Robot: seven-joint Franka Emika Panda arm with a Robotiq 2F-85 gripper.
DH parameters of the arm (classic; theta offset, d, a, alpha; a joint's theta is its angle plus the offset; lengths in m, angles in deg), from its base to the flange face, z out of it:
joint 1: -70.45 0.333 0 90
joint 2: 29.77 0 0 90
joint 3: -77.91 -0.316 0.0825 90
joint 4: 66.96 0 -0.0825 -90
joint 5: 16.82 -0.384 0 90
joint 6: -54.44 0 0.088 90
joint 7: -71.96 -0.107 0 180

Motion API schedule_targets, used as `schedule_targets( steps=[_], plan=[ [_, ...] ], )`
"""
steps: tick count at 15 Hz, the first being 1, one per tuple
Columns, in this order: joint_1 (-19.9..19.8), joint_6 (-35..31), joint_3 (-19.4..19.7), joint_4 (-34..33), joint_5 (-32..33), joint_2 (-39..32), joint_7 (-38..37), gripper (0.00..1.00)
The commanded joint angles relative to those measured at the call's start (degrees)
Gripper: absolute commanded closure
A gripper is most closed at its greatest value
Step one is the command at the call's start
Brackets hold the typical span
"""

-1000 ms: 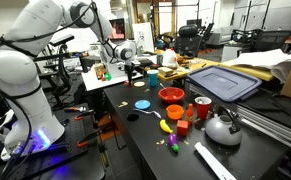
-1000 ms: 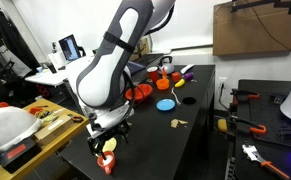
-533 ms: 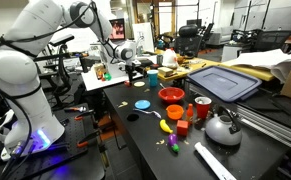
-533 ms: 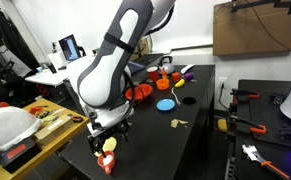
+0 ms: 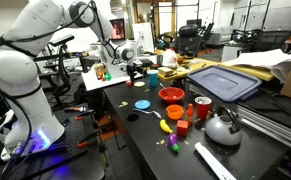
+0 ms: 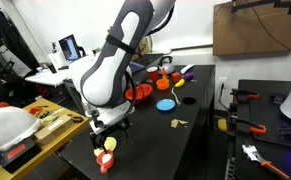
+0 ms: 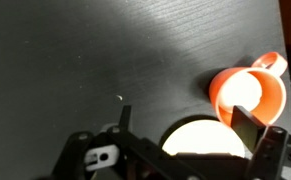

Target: Move the left red cup to the right

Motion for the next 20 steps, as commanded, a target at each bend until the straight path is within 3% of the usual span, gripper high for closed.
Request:
schedule_targets(
  steps=[1,3,4,14,16,20],
  plan=[
    [0.9,-0.9,0.4,3.3,1.1,2.2,0.0,0.0],
    [1.0,-0.9,0.0,4.0,1.5,2.6,0.9,0.0],
    [1.1,-1.0,-0.2,4.4,1.7,2.7,1.5,0.22],
    [1.4,-1.3,-0.9,6.5,1.9,4.0,5.8,0.95],
    [1.2,-1.4,-1.0,6.8,1.8,4.4,6.2,1.0],
    [0.9,-1.5,-1.0,8.5,1.7,6.4,6.4,1.0]
  ],
)
